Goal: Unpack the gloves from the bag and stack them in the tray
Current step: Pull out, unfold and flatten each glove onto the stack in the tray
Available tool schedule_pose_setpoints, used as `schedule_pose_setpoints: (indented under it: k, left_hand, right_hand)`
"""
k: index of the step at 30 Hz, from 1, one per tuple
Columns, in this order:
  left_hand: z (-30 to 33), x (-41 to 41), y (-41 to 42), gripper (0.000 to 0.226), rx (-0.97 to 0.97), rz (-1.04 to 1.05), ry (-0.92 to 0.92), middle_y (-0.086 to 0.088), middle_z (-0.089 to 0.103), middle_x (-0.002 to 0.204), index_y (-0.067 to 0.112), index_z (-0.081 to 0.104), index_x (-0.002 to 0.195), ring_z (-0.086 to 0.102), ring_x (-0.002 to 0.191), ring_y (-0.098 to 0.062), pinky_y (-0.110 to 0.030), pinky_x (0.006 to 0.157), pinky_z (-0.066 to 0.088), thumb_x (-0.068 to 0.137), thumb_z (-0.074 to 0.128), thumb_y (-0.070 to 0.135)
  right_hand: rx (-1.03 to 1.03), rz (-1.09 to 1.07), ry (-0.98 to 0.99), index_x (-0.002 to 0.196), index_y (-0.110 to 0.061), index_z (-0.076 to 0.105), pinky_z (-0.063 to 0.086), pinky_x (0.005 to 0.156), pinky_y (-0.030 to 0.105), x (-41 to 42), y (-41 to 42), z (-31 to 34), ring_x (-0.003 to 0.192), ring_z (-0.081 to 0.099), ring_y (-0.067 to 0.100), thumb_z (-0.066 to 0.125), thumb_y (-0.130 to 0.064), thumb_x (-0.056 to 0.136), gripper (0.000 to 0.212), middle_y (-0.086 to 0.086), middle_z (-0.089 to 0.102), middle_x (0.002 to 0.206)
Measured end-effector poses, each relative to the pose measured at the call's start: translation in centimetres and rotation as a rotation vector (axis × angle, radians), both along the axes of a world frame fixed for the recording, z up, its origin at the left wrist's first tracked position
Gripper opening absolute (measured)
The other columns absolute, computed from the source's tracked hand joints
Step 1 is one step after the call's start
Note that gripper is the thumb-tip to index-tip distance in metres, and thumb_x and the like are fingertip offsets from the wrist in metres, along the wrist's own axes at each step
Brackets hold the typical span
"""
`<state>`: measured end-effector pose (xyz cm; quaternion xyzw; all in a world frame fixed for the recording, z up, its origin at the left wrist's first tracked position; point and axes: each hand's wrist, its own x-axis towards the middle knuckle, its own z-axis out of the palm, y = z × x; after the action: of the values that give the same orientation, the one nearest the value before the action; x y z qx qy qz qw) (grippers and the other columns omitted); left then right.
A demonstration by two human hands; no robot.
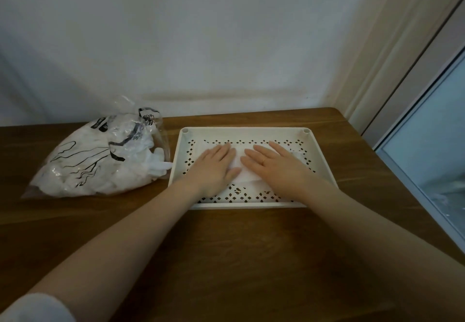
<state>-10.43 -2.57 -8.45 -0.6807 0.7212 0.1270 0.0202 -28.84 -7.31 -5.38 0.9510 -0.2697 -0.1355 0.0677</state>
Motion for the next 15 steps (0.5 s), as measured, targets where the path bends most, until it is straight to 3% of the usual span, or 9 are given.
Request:
schedule_pose_setpoints:
  k: [2, 6, 9, 12, 15]
  left_hand:
    - [0.0, 0.2, 0.2, 0.063, 0.026, 0.014, -0.054, -0.001, -0.015, 0.157, 0.025, -0.008, 0.149, -0.014, 0.144, -0.02, -0.04, 0.114, -0.01, 0.097, 0.013, 0.054]
    - [0.0, 0.5, 0.1, 0.075, 0.087, 0.053, -0.091, -0.002, -0.025, 0.154, 0.031, -0.016, 0.147, -0.02, 0.142, -0.022, -0.045, 0.115, -0.012, 0.089, 0.014, 0.069]
    - [0.0, 0.8, -0.2, 0.088, 0.096, 0.081, -0.123, -0.005, -0.024, 0.154, 0.027, -0.017, 0.147, -0.02, 0.142, -0.022, -0.046, 0.114, -0.013, 0.082, 0.017, 0.076]
    - [0.1, 0.8, -0.1, 0.096, 0.102, 0.111, -0.105, -0.006, -0.023, 0.154, 0.021, -0.015, 0.148, -0.02, 0.142, -0.022, -0.046, 0.111, -0.016, 0.08, 0.023, 0.079]
    - [1.1, 0.7, 0.7, 0.086, -0.027, 0.035, -0.067, -0.005, -0.02, 0.155, 0.018, -0.008, 0.149, -0.019, 0.142, -0.02, -0.041, 0.112, -0.014, 0.088, 0.026, 0.068]
  right_hand:
    - [0.103, -0.038, 0.03, 0.151, -0.023, -0.005, -0.01, 0.116, 0.037, -0.7, -0.2, 0.0, 0.145, -0.011, 0.016, 0.042, -0.015, 0.095, 0.073, 0.0, -0.011, 0.159]
    - [0.45, -0.309, -0.121, 0.15, -0.035, -0.001, -0.009, 0.115, 0.04, -1.4, -0.9, -0.6, 0.144, -0.017, 0.021, 0.02, -0.057, 0.096, 0.062, -0.004, -0.017, 0.157]
    - [0.322, -0.443, -0.097, 0.147, -0.038, -0.013, -0.011, 0.115, 0.046, -1.9, -1.6, -2.3, 0.142, -0.023, 0.028, 0.018, -0.07, 0.088, 0.074, -0.001, -0.025, 0.155]
    - [0.317, -0.557, -0.028, 0.147, -0.034, -0.018, -0.013, 0.114, 0.051, -2.1, -2.1, -2.3, 0.141, -0.025, 0.03, 0.021, -0.084, 0.075, 0.096, 0.002, -0.028, 0.154]
    - [0.249, -0.575, -0.06, 0.151, -0.026, -0.003, -0.012, 0.113, 0.052, -0.6, -1.1, -0.9, 0.143, -0.02, 0.029, 0.018, -0.083, 0.076, 0.097, 0.007, -0.019, 0.157]
